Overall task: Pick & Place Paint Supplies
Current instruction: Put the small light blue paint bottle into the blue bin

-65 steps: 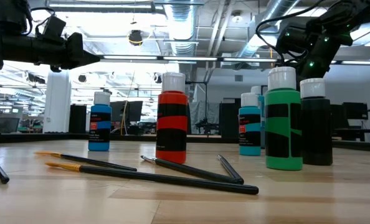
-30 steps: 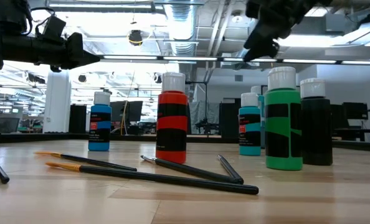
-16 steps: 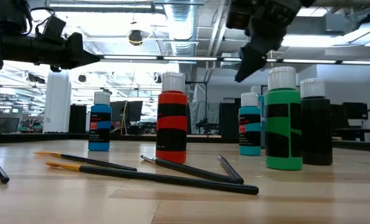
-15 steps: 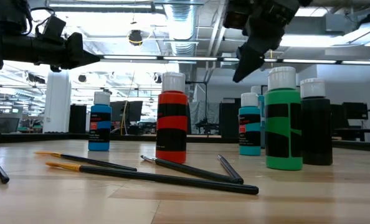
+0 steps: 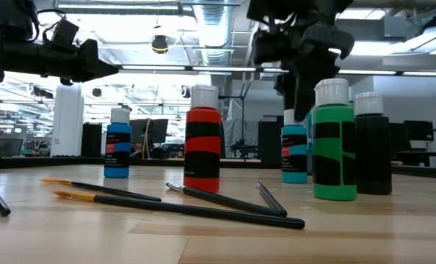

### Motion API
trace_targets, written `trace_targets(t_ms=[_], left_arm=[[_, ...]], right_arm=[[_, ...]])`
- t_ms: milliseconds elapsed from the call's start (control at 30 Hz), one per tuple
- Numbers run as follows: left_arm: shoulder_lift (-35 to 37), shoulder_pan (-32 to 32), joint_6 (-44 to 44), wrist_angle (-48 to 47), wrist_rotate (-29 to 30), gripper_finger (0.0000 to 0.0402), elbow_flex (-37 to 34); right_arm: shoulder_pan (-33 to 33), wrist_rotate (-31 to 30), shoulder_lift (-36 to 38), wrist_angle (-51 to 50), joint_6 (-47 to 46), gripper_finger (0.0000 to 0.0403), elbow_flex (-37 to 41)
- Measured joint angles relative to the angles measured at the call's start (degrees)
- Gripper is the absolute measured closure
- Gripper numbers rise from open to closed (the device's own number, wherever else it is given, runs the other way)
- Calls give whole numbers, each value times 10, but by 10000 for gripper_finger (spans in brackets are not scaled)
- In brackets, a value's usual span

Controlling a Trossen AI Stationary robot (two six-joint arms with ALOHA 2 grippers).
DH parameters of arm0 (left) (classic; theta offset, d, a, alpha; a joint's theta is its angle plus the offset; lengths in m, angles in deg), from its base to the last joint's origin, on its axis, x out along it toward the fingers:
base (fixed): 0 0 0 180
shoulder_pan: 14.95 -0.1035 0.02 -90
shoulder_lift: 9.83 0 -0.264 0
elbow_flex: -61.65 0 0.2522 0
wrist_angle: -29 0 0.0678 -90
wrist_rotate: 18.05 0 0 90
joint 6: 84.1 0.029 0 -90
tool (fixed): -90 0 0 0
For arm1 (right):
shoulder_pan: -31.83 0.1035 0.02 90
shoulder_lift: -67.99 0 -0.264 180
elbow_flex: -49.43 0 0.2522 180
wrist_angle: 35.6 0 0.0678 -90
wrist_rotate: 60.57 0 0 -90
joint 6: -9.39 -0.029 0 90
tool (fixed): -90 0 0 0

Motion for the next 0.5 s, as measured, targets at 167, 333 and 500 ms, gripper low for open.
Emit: trace_targets(t_ms=[167, 333, 500], left_arm=[[0, 0, 0, 1, -1, 394, 0], [0, 0, 0, 1, -2, 394, 0], [0, 0, 0, 2, -1, 394, 0]], right_arm=[[-5, -5, -9, -4, -3, 156, 0], [-5, -8, -9, -3, -1, 185, 0], [-5, -8, -9, -3, 3, 219, 0]])
